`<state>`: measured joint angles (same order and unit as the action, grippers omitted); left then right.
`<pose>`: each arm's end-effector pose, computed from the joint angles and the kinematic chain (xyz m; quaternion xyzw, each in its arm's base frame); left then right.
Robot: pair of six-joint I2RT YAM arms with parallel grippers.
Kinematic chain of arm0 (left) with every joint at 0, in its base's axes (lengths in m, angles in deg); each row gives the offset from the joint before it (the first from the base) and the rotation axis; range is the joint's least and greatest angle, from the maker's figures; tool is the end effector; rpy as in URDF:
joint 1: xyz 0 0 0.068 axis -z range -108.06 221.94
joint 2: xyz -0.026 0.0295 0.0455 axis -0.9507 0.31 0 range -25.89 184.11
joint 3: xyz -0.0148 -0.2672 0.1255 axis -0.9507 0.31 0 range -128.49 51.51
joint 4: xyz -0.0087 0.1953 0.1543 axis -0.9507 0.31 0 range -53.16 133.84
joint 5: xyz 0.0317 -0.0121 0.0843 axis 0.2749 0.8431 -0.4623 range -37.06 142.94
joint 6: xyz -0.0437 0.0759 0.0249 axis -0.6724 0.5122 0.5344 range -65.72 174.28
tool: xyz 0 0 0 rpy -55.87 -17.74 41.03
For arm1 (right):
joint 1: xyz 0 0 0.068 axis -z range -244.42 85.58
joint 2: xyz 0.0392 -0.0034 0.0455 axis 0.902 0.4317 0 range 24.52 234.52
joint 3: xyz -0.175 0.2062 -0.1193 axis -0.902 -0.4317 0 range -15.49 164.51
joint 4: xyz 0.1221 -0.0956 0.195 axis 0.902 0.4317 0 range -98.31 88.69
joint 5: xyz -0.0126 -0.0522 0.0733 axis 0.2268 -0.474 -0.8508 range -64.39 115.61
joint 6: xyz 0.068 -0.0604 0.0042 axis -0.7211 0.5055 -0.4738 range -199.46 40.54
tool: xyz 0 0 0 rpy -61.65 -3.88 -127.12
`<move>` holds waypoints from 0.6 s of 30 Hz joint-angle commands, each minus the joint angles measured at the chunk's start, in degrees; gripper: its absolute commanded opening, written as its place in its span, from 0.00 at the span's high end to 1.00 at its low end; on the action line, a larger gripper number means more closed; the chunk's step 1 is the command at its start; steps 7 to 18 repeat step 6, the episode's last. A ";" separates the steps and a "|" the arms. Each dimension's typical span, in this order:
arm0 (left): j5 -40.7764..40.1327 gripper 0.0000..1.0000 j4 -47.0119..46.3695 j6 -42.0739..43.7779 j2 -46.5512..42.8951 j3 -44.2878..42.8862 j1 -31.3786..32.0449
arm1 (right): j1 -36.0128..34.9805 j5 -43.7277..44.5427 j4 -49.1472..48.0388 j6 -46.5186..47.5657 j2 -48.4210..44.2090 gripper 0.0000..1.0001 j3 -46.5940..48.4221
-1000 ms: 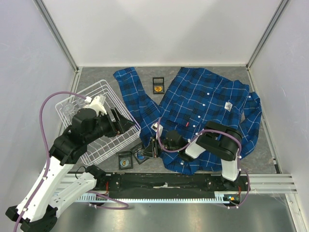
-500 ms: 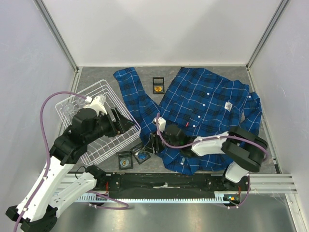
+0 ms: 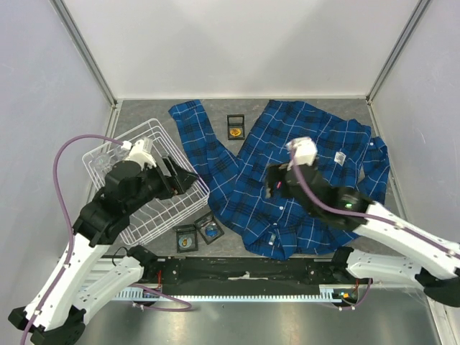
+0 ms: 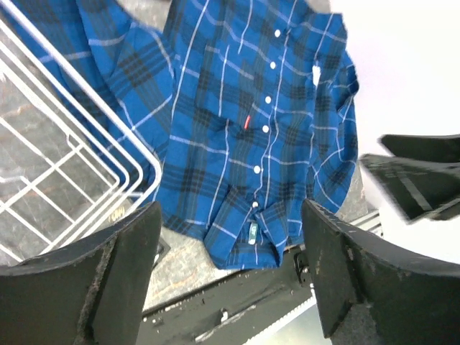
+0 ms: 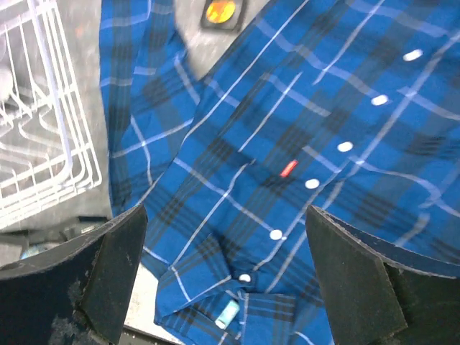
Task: Remove the brooch from the garment
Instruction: Reset both arms
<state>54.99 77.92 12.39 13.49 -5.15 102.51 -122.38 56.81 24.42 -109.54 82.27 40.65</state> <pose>0.1220 -0.0755 0.3593 -0.0729 0.8344 -0.3348 0.4316 0.1518 0.1629 0.3290 -0.0833 0.8569 0.1414 0.4886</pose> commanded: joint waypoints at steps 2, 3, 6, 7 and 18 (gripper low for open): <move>-3.45 0.04 -7.85 4.80 -2.28 -6.17 -0.24 | 0.03 15.90 20.44 0.29 -5.54 0.02 16.09; -3.45 0.03 -9.25 5.23 -2.98 -6.70 -0.16 | 0.03 12.34 17.31 3.68 -6.86 0.02 16.28; -4.94 0.02 -12.58 7.60 -4.21 -8.46 -0.24 | 0.03 12.58 12.73 9.85 -11.96 0.02 17.94; -4.94 0.02 -12.58 7.60 -4.21 -8.46 -0.24 | 0.03 12.58 12.73 9.85 -11.96 0.02 17.94; -4.94 0.02 -12.58 7.60 -4.21 -8.46 -0.24 | 0.03 12.58 12.73 9.85 -11.96 0.02 17.94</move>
